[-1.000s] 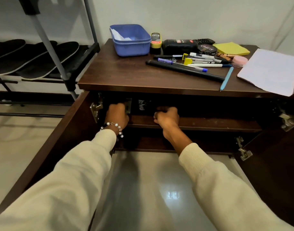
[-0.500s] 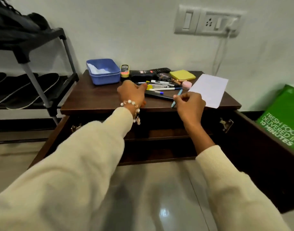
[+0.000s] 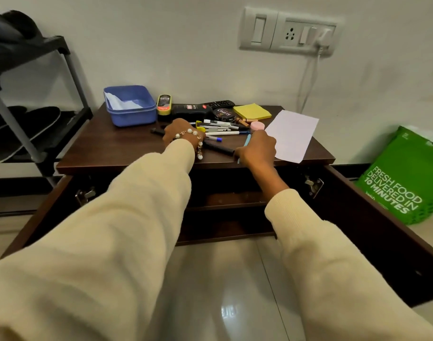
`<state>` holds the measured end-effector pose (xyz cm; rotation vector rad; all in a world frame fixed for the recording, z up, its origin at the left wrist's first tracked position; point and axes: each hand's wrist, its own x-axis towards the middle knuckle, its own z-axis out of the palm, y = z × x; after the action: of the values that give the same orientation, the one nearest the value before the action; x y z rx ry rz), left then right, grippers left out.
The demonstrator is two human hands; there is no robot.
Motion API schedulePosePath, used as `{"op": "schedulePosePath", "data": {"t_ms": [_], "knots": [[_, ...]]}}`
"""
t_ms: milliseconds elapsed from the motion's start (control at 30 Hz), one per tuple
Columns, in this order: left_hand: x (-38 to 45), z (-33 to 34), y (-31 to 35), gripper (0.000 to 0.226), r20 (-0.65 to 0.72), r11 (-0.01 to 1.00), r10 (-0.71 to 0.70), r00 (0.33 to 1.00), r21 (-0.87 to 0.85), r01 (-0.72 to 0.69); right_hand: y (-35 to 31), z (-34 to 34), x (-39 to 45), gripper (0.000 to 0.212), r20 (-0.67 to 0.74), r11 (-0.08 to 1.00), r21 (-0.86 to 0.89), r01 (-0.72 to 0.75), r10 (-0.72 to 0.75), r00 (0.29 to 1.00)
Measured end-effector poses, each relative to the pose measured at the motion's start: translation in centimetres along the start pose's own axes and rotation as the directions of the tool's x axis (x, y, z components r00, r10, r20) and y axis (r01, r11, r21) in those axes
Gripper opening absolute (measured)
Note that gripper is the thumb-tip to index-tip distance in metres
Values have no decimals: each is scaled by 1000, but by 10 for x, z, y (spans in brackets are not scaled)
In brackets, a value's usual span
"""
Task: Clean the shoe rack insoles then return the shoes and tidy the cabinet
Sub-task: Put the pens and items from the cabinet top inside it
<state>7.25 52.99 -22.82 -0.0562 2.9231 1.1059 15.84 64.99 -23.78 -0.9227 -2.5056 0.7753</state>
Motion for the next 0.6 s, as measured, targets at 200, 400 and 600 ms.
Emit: {"op": "schedulePosePath", "data": {"t_ms": [200,400,600], "knots": [[-5,-2,-10,23,47,987,0,999,-161,7,-3,-3,-8,42,16,997,-54,63,-62,998],[-30,-25,-34,24,215,788,-77,974,-585,191,1,-16,-25,22,104,836,491,-247,225,969],[-92,-34,-111,23,181,625,171,969,-780,35,29,-4,-83,18,514,509,770,-385,-136,847]]}}
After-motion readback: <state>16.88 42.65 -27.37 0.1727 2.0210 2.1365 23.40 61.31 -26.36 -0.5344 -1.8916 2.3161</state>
